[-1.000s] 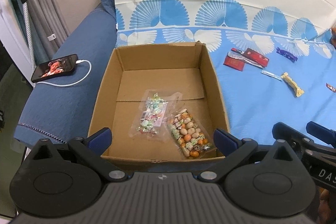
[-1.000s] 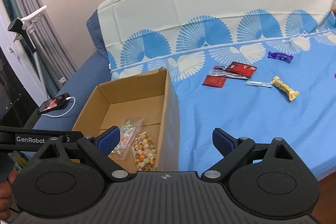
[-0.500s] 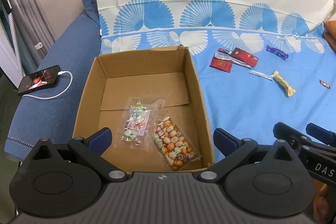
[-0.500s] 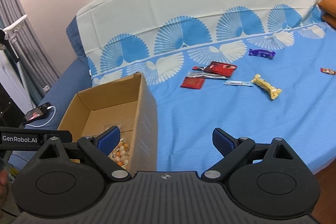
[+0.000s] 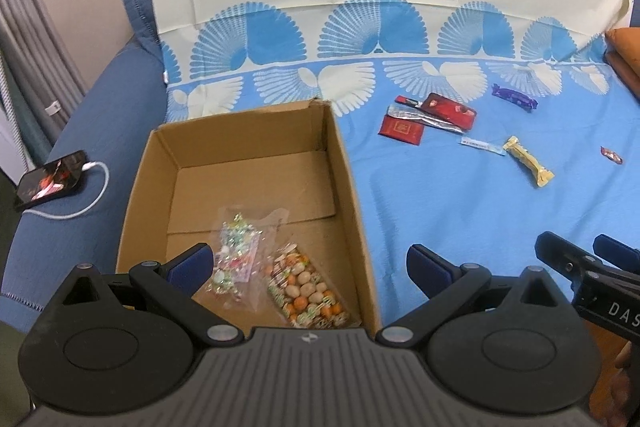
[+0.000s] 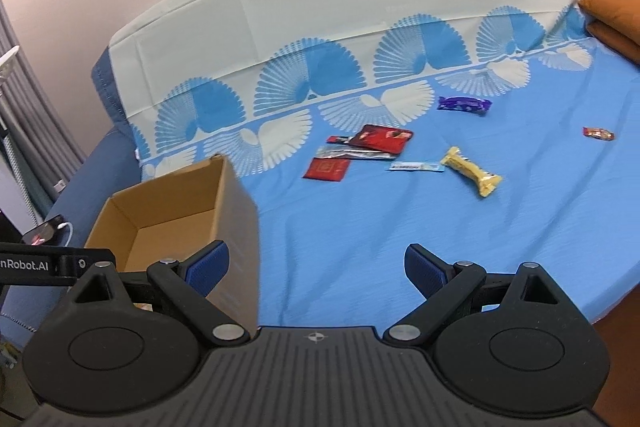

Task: Organize snacks
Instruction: 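Withdraw both open tools from the box toward the remaining snacks, then grasp the red coffee packet with the right tool while the left tool grasps the red packet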

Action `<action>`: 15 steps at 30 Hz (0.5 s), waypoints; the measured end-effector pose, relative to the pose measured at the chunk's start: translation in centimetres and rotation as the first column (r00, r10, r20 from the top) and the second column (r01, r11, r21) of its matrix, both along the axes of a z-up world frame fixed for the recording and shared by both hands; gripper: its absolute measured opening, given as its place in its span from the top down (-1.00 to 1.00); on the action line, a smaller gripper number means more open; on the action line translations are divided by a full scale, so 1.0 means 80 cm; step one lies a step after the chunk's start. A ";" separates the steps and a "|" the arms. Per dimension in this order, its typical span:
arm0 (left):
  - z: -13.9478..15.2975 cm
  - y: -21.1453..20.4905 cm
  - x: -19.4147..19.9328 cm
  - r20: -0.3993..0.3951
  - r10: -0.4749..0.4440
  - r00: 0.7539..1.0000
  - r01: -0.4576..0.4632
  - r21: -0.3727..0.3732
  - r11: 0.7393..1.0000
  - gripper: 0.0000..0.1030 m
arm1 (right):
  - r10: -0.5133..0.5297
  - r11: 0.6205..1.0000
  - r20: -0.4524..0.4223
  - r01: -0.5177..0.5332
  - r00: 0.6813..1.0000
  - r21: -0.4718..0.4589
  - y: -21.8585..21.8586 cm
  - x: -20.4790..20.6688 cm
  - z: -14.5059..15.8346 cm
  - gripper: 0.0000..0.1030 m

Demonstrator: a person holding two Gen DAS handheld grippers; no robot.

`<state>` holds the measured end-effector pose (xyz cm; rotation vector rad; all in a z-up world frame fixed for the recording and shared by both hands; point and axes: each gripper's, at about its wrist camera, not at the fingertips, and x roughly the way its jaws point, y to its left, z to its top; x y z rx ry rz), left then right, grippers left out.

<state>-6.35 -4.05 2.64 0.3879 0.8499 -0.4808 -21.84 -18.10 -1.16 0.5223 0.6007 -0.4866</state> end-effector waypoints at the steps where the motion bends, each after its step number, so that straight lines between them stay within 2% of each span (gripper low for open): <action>1: 0.000 -0.006 0.003 -0.004 -0.007 1.000 0.007 0.001 1.000 -1.00 | -0.006 1.000 0.000 0.006 1.000 -0.003 -0.004 -0.001 -0.001 -0.85; 6: -0.001 -0.041 0.016 -0.003 -0.041 0.999 0.041 0.014 0.999 -1.00 | -0.064 0.998 -0.006 0.064 0.998 -0.018 -0.035 -0.010 -0.011 -0.86; 15: -0.015 -0.118 0.061 -0.045 -0.064 0.997 0.066 0.030 0.997 -1.00 | -0.171 0.985 -0.047 0.169 0.984 -0.033 -0.112 -0.022 -0.046 -0.86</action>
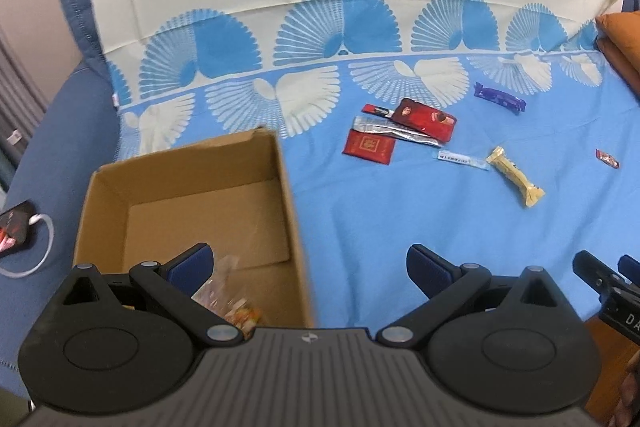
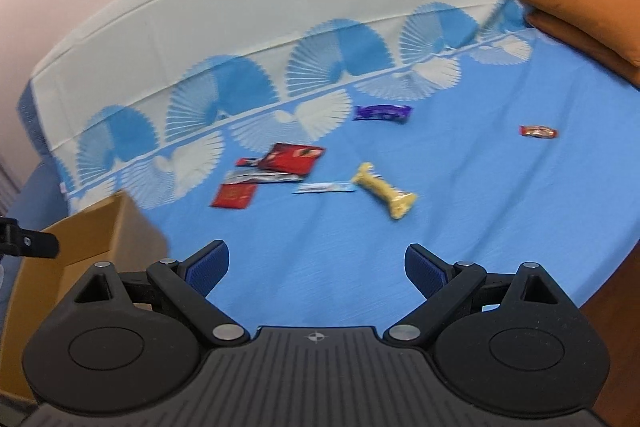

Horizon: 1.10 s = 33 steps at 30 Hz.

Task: Organize snacks
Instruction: 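Grasp the red coffee packet with the right tool while the left tool grasps the red packet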

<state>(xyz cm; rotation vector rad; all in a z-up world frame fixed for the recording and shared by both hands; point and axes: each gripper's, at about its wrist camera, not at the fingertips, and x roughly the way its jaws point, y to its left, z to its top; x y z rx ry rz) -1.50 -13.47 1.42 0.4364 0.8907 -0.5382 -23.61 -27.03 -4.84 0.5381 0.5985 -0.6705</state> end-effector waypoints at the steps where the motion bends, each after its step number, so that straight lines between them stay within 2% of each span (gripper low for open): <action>1: -0.002 -0.008 0.005 -0.004 -0.003 1.000 0.003 0.003 1.000 -1.00 | -0.004 1.000 -0.002 0.004 1.000 -0.006 -0.008 0.000 -0.004 -0.86; 5: -0.012 -0.046 0.031 -0.010 0.005 1.000 -0.005 0.016 1.000 -1.00 | 0.002 0.999 -0.023 -0.003 1.000 -0.033 -0.049 0.016 -0.025 -0.90; 9: -0.010 -0.070 0.061 0.013 0.031 0.999 -0.031 0.002 1.000 -1.00 | 0.060 0.996 -0.059 -0.064 0.996 -0.068 -0.101 0.058 -0.058 -0.91; 13: -0.007 -0.082 0.097 0.034 0.071 0.997 -0.070 -0.004 0.998 -1.00 | 0.138 0.985 -0.078 -0.144 0.987 -0.089 -0.159 0.132 -0.096 -0.92; 19: -0.015 -0.089 0.160 0.026 0.154 0.988 -0.154 -0.008 0.988 -1.00 | 0.243 0.958 -0.168 -0.264 0.956 -0.117 -0.212 0.259 -0.146 -0.92; 26: -0.044 -0.117 0.202 -0.035 0.183 0.983 -0.183 -0.002 0.983 -1.00 | 0.362 0.923 -0.236 -0.382 0.902 -0.043 -0.235 0.366 -0.204 -0.93; 29: -0.059 -0.132 0.207 -0.037 0.169 0.985 -0.168 0.015 0.986 -1.00 | 0.350 0.923 -0.282 -0.381 0.893 -0.062 -0.243 0.392 -0.223 -0.94; 33: -0.084 -0.156 0.214 -0.110 0.149 0.983 -0.146 0.031 0.989 -1.00 | 0.259 0.951 -0.290 -0.296 0.921 -0.091 -0.280 0.396 -0.231 -0.96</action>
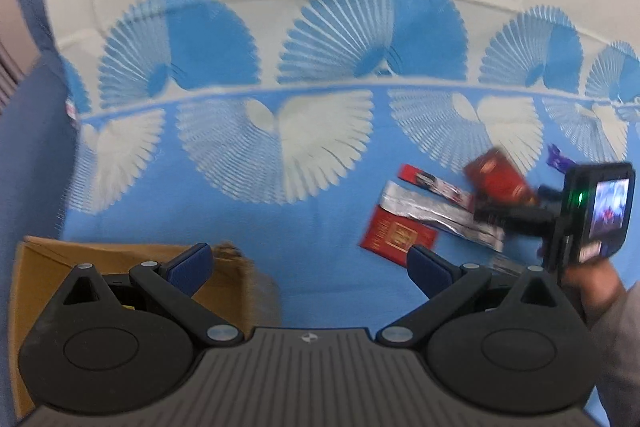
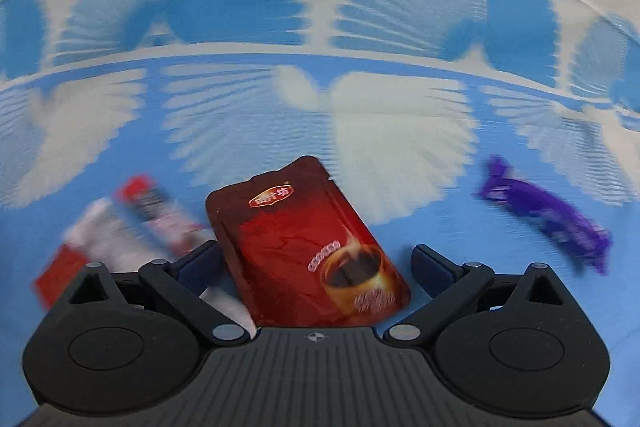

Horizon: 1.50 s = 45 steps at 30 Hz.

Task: Organize snacks
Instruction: 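Grasp the red coffee packet with the right tool while the left tool grasps the red packet, then carry the red packets toward the cardboard box with both tools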

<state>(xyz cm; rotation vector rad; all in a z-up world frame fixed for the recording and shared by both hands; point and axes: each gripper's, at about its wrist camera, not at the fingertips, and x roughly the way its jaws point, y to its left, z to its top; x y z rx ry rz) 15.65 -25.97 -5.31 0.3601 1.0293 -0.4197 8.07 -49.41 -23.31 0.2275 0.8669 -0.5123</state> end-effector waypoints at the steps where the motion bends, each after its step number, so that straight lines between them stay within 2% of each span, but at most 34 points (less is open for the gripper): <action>1: -0.007 -0.008 0.002 -0.026 -0.004 1.000 0.004 -0.006 1.000 -1.00 | -0.029 1.000 -0.002 0.029 1.000 -0.002 -0.012 -0.003 -0.002 -0.96; 3: -0.023 -0.026 0.007 -0.074 -0.012 0.997 0.011 -0.014 1.000 -1.00 | -0.088 0.996 0.013 0.087 0.996 0.024 -0.040 -0.018 -0.007 -1.00; 6: -0.054 -0.053 0.018 -0.162 -0.011 0.987 0.008 -0.016 1.000 -1.00 | -0.106 0.994 0.016 0.106 0.994 0.009 -0.061 -0.037 -0.009 -1.00; 10: -0.115 -0.089 0.042 -0.279 0.061 0.958 -0.055 0.030 0.998 -1.00 | -0.099 0.995 0.031 0.099 0.995 0.001 -0.068 -0.055 -0.012 -1.00; 13: -0.161 -0.111 0.064 -0.330 0.114 0.937 -0.092 0.080 0.993 -1.00 | -0.096 0.995 0.041 0.096 0.995 -0.009 -0.067 -0.057 -0.015 -1.00; 15: -0.182 -0.115 0.077 -0.362 0.157 0.919 -0.136 0.083 0.987 -1.00 | -0.096 0.995 0.032 0.096 0.995 -0.007 -0.069 -0.053 -0.014 -1.00; 20: -0.212 -0.120 0.104 -0.381 0.202 0.902 -0.190 0.070 0.979 -1.00 | -0.072 0.997 0.018 0.071 0.997 0.011 -0.074 -0.053 -0.011 -1.00; 22: -0.211 -0.115 0.106 -0.358 0.234 0.904 -0.229 0.055 0.972 -1.00 | -0.060 0.998 0.020 0.060 0.998 0.011 -0.075 -0.053 -0.012 -1.00; 26: -0.210 -0.106 0.103 -0.324 0.244 0.914 -0.235 0.070 0.970 -0.99 | -0.054 0.999 0.013 0.054 0.998 0.003 -0.073 -0.051 -0.012 -1.00; 28: -0.202 -0.097 0.095 -0.299 0.248 0.922 -0.239 0.067 0.969 -0.72 | -0.057 0.998 0.008 0.057 0.998 0.005 -0.071 -0.050 -0.011 -0.93; 29: -0.194 -0.093 0.090 -0.286 0.248 0.926 -0.243 0.051 0.969 -0.35 | -0.052 0.999 0.013 0.052 0.999 0.007 -0.068 -0.051 -0.009 -0.76; 30: -0.188 -0.090 0.085 -0.275 0.247 0.929 -0.243 0.050 0.969 -0.24 | -0.032 0.999 0.020 0.032 0.999 0.002 -0.062 -0.051 -0.005 -0.46; 33: -0.182 -0.080 0.070 -0.272 0.240 0.932 -0.232 0.062 0.971 -0.09 | -0.005 1.000 0.015 0.006 1.000 -0.024 -0.036 -0.053 0.003 -0.11; 36: -0.168 -0.069 0.046 -0.256 0.210 0.944 -0.205 0.047 0.978 0.07 | 0.020 1.000 0.019 -0.020 1.000 0.003 -0.016 -0.063 0.010 0.04; 38: -0.154 -0.059 0.030 -0.248 0.183 0.951 -0.181 0.029 0.983 0.13 | 0.031 0.999 0.039 -0.032 0.999 0.028 -0.004 -0.068 0.016 0.07; 39: -0.148 -0.057 0.024 -0.237 0.170 0.957 -0.169 0.028 0.985 0.66 | 0.050 0.998 0.031 -0.051 0.998 0.034 0.002 -0.066 0.019 0.08; 40: -0.141 -0.056 0.017 -0.221 0.157 0.963 -0.154 0.033 0.988 0.93 | 0.075 0.997 0.008 -0.075 0.997 0.026 0.010 -0.060 0.019 0.08; 43: -0.128 -0.044 0.006 -0.245 0.134 0.960 -0.137 0.003 0.991 0.92 | 0.168 0.986 -0.055 -0.167 0.984 0.017 0.036 -0.039 0.019 0.09; 45: -0.119 -0.034 -0.004 -0.233 0.112 0.966 -0.116 -0.004 0.993 0.92 | 0.215 0.976 -0.074 -0.212 0.974 0.047 0.054 -0.030 0.022 0.10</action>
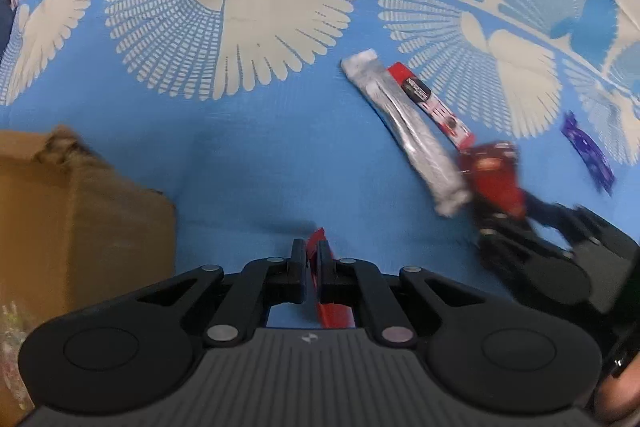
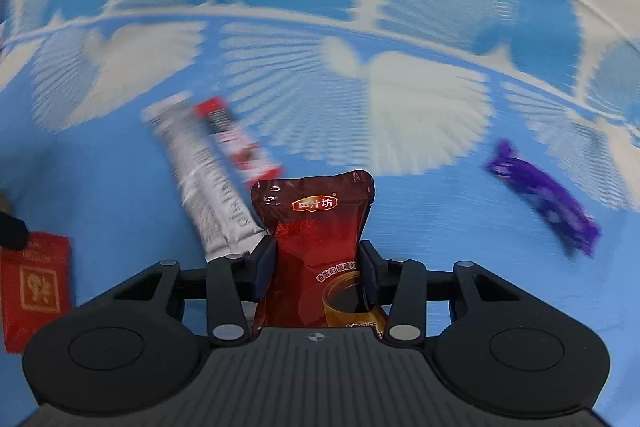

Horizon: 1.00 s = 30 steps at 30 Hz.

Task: Organize snacks
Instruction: 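Carry the red packets toward the cardboard box with both tools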

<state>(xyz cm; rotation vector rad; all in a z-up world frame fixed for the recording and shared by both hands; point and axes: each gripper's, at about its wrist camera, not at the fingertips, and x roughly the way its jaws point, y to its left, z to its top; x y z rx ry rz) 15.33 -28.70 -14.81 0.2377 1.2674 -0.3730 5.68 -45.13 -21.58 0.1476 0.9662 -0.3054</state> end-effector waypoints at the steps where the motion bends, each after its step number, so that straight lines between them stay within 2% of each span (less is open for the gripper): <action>1: 0.003 0.002 -0.005 0.007 -0.004 1.000 0.004 0.003 1.000 0.92 | 0.027 0.999 -0.017 -0.027 0.999 0.027 0.012 0.002 0.003 0.10; 3: -0.002 0.009 -0.006 -0.006 -0.009 1.000 0.009 0.006 1.000 0.92 | 0.075 0.997 -0.031 -0.074 0.997 0.026 0.037 -0.004 0.009 0.10; 5: -0.007 0.015 -0.005 -0.017 -0.016 1.000 0.016 -0.007 1.000 0.92 | 0.074 0.997 -0.020 -0.075 0.997 -0.015 0.056 -0.018 0.020 0.10; 8: -0.007 0.020 -0.009 -0.023 -0.025 0.999 0.024 -0.024 0.999 0.93 | -0.009 1.000 0.022 0.010 1.000 -0.016 0.057 -0.054 0.044 0.10; 12: 0.011 0.025 -0.026 -0.033 -0.064 0.997 0.062 -0.064 0.996 0.95 | -0.105 0.994 0.082 0.101 0.991 0.045 0.058 -0.114 0.072 0.10; 16: 0.047 0.037 -0.048 0.006 -0.112 0.994 0.112 -0.109 0.988 0.95 | -0.197 0.978 0.109 0.187 0.974 0.092 0.073 -0.166 0.086 0.10; 22: 0.122 0.079 -0.097 0.085 -0.170 0.982 0.183 -0.178 0.967 0.95 | -0.303 0.950 0.191 0.282 0.934 0.131 0.116 -0.220 0.124 0.10; 25: 0.165 0.112 -0.127 0.127 -0.193 0.973 0.216 -0.211 0.953 0.95 | -0.319 0.944 0.231 0.286 0.919 0.167 0.148 -0.245 0.153 0.10; 30: 0.223 0.187 -0.171 0.171 -0.177 0.969 0.217 -0.253 0.943 0.95 | -0.256 0.960 0.267 0.212 0.929 0.182 0.214 -0.267 0.200 0.10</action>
